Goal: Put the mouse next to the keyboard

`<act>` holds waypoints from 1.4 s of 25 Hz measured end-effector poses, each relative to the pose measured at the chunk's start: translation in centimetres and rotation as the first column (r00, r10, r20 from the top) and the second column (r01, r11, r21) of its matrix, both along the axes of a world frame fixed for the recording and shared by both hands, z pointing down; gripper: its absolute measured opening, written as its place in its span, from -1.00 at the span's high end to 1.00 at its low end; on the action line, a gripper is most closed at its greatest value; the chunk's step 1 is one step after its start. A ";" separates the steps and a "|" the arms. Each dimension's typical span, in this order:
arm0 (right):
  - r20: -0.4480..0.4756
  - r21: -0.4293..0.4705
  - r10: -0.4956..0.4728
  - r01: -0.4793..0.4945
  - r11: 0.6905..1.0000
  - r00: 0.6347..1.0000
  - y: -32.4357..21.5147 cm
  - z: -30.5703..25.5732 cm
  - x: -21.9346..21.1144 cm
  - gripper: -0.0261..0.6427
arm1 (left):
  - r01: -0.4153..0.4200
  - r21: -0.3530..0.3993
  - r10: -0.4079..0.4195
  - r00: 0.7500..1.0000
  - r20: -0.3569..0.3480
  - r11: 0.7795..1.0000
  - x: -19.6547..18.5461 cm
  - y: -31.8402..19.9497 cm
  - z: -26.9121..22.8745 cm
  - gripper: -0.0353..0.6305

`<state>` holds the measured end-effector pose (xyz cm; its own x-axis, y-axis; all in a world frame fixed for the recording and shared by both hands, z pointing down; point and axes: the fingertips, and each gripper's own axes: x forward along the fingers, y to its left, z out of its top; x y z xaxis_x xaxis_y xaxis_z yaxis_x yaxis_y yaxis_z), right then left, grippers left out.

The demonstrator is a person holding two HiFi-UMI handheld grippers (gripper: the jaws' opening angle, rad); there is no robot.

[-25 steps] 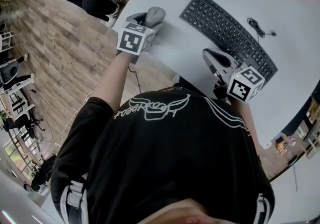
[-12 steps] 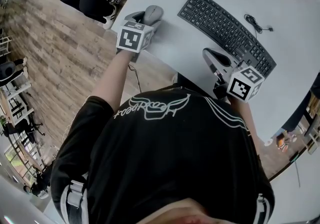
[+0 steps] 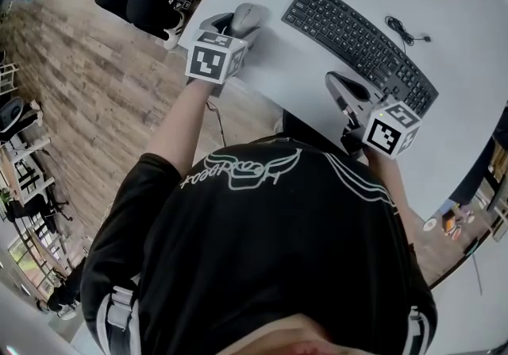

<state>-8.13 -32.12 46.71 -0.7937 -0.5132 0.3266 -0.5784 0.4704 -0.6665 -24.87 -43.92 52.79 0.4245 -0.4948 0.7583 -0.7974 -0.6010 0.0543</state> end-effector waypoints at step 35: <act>-0.072 0.189 0.290 -0.273 0.943 0.954 10.7 -8.0 5.8 0.90 | -0.095 0.161 0.134 0.959 -0.250 0.982 7.5 15.7 -11.3 0.00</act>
